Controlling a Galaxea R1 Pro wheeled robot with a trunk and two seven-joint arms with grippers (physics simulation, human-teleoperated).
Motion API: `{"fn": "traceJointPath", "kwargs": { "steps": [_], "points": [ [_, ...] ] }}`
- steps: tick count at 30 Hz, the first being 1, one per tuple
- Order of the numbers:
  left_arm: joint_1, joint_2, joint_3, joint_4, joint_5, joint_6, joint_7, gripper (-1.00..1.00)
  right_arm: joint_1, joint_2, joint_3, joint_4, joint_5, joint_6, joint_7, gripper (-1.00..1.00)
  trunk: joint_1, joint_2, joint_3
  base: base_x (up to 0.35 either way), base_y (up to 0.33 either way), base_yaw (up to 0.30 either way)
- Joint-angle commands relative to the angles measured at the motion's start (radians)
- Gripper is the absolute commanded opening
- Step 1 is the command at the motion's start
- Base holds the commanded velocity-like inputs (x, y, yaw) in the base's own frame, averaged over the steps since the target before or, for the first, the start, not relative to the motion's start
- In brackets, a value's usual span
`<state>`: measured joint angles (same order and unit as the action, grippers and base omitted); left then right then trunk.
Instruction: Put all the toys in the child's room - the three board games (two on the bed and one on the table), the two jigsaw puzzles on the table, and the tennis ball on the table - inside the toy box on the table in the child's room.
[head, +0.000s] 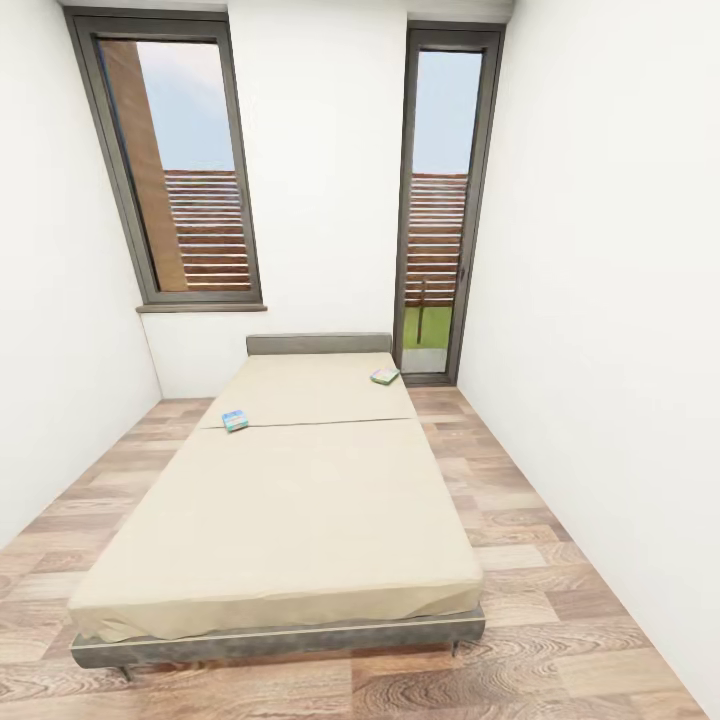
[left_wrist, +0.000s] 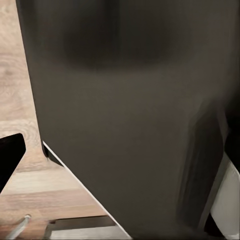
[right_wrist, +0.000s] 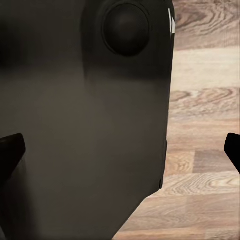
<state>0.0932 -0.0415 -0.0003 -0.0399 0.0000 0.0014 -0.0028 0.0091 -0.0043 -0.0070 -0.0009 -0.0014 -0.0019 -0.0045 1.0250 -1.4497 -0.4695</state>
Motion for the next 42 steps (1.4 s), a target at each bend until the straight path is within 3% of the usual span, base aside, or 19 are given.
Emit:
{"fn": "traceJointPath", "kwargs": {
  "steps": [1,8,20,28,34,42],
  "points": [
    [0.006,0.000,0.000,-0.002,0.000,0.000,0.000,1.00,0.000,0.000,-0.001,0.000,0.000,0.000,0.000,1.00,0.000,0.000,0.000,0.000,0.000,0.000],
    [0.062,-0.001,0.000,-0.004,0.000,0.000,0.000,1.00,0.000,-0.002,0.000,0.003,0.001,0.000,-0.001,1.00,0.000,0.000,0.000,0.000,0.000,0.000],
    [0.065,-0.003,-0.002,-0.015,0.002,0.001,0.002,1.00,0.000,-0.002,0.000,0.008,0.002,0.000,-0.002,1.00,0.000,0.000,0.000,0.000,0.000,0.000],
    [0.066,-0.003,-0.002,-0.147,0.007,0.004,0.000,1.00,-0.006,-0.002,0.001,-0.065,0.003,0.005,-0.004,1.00,0.000,0.000,0.000,0.000,0.000,0.000],
    [0.066,-0.003,-0.004,-0.199,0.009,0.005,-0.001,1.00,-0.009,-0.002,0.001,-0.111,0.003,0.027,-0.004,1.00,0.000,0.000,0.000,0.000,0.000,0.000],
    [0.066,-0.004,-0.005,-0.301,0.010,0.012,-0.002,1.00,-0.030,-0.002,0.001,-0.197,0.002,0.147,-0.004,1.00,0.000,0.000,0.000,0.000,0.000,0.000]
  ]
}}
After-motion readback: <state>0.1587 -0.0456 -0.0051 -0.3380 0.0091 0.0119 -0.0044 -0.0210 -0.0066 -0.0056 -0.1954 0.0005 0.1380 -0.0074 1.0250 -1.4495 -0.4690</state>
